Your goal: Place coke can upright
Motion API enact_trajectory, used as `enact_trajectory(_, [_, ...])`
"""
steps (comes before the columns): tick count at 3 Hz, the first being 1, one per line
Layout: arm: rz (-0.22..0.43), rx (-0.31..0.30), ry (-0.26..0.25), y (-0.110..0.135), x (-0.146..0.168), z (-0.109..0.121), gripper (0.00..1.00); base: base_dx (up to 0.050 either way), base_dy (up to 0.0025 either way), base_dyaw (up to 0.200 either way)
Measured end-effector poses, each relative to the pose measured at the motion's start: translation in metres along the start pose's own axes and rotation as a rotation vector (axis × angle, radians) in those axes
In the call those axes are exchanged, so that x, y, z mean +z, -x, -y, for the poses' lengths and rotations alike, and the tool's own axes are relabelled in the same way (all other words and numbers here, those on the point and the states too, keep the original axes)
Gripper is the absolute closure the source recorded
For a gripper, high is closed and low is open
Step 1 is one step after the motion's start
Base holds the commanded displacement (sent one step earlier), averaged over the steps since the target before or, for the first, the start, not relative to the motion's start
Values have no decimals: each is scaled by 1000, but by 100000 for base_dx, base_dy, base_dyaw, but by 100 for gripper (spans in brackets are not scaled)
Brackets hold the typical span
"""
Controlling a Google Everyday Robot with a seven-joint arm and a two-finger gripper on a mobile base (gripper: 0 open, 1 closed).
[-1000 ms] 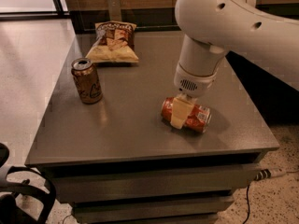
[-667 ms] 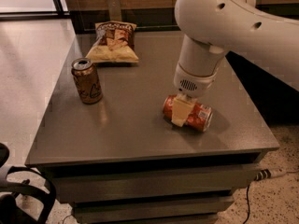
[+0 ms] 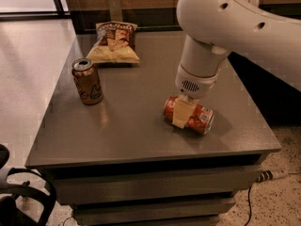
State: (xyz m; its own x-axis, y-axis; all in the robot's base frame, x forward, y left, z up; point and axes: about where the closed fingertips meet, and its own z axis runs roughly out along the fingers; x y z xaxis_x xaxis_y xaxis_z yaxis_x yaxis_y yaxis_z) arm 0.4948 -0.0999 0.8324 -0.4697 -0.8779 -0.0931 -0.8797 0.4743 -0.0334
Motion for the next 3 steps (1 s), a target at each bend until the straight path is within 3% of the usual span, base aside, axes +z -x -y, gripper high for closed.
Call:
enact_trajectory(2, [74, -59, -33, -1, -43, 7, 100, 0, 0, 0])
enact_trajectory(3, [179, -97, -35, 0, -63, 12, 100, 0, 0, 0])
